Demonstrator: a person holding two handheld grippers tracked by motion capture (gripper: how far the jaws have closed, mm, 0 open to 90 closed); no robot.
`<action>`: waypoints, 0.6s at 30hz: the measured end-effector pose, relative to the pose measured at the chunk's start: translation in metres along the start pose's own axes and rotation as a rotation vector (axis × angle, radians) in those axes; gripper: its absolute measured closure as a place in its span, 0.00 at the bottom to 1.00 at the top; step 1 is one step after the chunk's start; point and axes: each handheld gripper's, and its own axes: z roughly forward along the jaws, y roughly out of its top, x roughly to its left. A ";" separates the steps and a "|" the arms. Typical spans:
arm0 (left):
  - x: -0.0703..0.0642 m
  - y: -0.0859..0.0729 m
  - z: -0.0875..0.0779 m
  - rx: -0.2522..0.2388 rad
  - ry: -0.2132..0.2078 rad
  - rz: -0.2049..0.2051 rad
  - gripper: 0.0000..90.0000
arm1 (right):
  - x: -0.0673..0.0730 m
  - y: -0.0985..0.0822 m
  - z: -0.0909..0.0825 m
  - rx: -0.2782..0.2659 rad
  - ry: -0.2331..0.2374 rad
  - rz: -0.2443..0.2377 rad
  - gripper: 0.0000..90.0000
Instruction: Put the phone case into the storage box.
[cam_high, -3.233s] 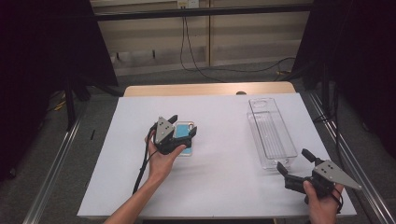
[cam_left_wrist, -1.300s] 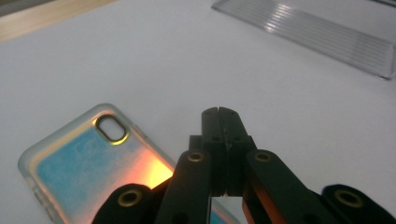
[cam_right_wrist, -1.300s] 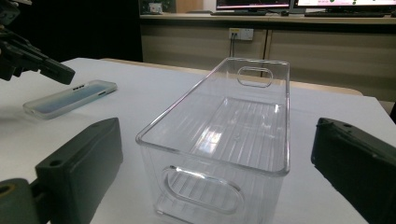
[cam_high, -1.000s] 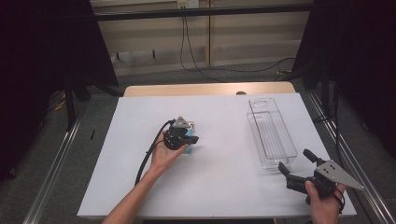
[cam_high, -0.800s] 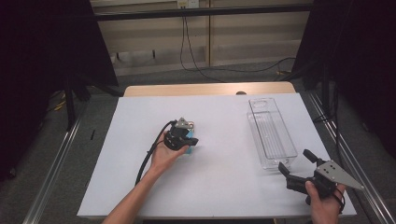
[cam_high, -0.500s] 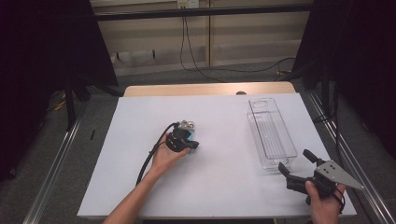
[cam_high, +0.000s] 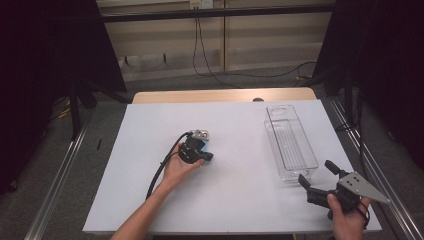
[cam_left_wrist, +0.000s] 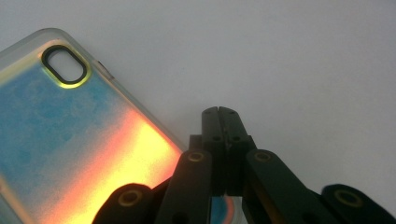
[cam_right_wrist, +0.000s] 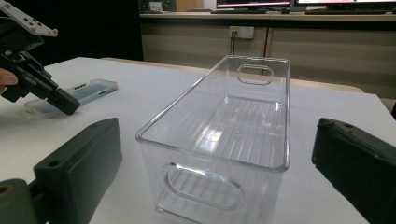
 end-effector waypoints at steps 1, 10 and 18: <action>0.000 0.000 0.000 0.002 0.002 -0.001 1.00 | 0.000 0.000 0.000 0.000 0.000 0.001 0.01; 0.001 -0.001 -0.001 0.001 -0.006 -0.015 1.00 | 0.000 0.000 0.000 -0.001 -0.005 0.002 0.01; 0.002 -0.001 -0.001 0.003 -0.009 -0.023 1.00 | 0.000 0.000 -0.001 -0.003 -0.004 0.001 0.01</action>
